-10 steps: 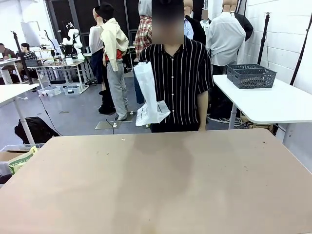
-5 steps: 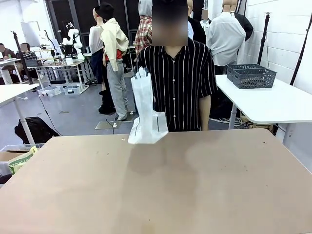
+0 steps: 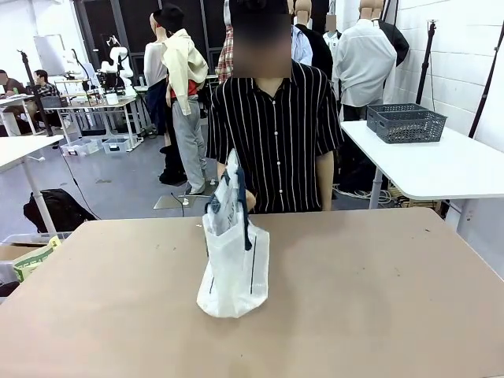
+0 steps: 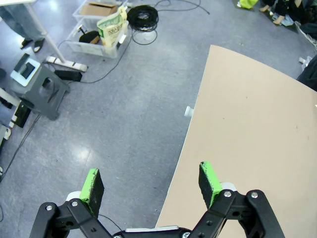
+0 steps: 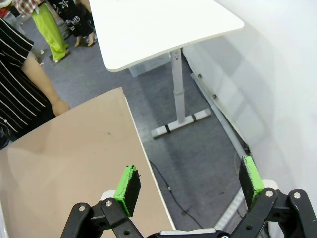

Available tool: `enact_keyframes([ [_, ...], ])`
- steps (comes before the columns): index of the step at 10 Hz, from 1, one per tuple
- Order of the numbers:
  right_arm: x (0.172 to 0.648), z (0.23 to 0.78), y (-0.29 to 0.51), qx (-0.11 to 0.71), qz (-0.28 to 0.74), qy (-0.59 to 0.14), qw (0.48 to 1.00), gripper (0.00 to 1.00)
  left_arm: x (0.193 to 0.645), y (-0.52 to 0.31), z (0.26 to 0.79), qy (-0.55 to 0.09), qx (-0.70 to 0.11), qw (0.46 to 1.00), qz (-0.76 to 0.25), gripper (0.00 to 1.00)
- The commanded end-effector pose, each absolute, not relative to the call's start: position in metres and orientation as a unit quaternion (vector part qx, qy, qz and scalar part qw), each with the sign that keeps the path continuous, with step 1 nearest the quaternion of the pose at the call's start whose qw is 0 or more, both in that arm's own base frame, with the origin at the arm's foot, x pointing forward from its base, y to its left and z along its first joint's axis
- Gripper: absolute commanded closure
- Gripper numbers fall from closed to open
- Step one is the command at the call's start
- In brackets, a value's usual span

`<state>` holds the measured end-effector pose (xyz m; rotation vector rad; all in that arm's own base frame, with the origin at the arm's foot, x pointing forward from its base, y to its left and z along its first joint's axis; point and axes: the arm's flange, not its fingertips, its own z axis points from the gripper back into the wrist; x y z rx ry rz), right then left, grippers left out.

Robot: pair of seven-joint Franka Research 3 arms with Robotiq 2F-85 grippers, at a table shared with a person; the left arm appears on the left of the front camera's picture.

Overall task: Transfer purchased items from the store into the shopping bag.
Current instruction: Open the Reusable shopping bag in the center of the table.

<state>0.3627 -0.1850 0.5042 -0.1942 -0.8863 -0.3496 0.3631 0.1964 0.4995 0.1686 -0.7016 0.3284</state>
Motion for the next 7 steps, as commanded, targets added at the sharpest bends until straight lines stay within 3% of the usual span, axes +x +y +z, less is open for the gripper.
enact_keyframes([
  [1,0.3626,0.5031,-0.1829,-0.104,-0.165,-0.418,0.887,0.00,0.3631,0.1964,0.4995,-0.342,0.081,0.922,0.161,0.00],
  [7,0.3626,0.5031,-0.1829,-0.104,-0.165,-0.418,0.887,0.00,0.3631,0.1964,0.4995,-0.342,0.082,0.922,0.160,0.00],
])
